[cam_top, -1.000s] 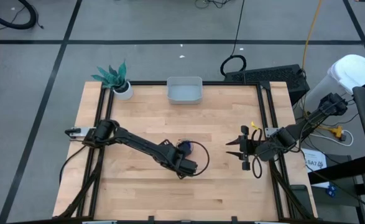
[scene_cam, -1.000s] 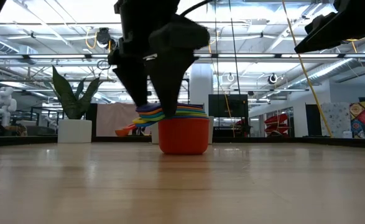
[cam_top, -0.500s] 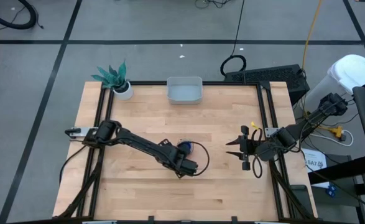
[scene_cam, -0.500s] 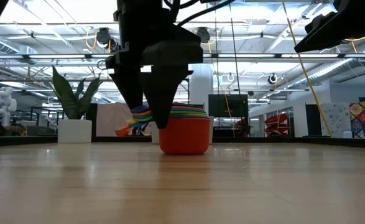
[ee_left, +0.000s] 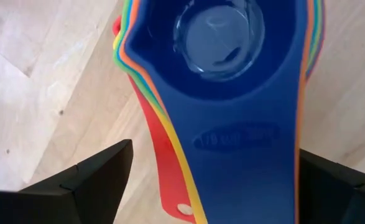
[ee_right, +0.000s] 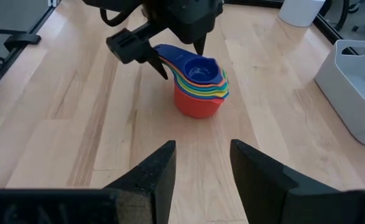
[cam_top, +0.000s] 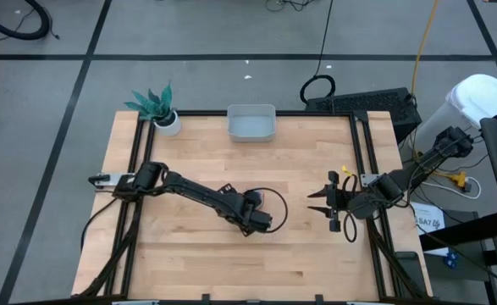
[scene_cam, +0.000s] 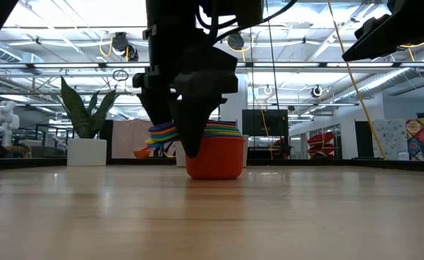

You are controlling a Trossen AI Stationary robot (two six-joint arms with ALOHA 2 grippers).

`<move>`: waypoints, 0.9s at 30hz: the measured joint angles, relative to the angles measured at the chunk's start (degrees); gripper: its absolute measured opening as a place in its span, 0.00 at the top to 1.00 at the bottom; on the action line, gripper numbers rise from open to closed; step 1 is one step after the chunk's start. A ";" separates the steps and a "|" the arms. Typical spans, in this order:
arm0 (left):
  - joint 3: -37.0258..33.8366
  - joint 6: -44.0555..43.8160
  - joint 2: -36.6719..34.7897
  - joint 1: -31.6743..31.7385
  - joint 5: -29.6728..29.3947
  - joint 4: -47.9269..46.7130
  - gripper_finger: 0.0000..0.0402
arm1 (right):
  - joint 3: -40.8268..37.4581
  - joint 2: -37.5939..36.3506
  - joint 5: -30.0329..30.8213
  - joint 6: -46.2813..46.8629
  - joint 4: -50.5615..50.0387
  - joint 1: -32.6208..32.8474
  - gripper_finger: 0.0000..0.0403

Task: Nest measuring cups in basket
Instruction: Put the nested measuring cups into the gray bin

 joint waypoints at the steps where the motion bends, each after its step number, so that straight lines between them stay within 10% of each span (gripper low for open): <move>1: 0.00 0.17 0.00 0.10 -0.02 0.03 0.09 | 0.00 0.00 -0.03 0.30 -0.20 0.00 0.64; 14: 0.00 -0.11 -0.01 0.34 2.55 0.02 0.11 | 0.00 0.00 -0.08 1.46 -0.51 0.00 0.64; 27: 0.00 -0.72 -0.02 0.27 3.14 0.06 0.45 | 0.00 0.00 -1.51 2.45 -0.60 0.00 0.64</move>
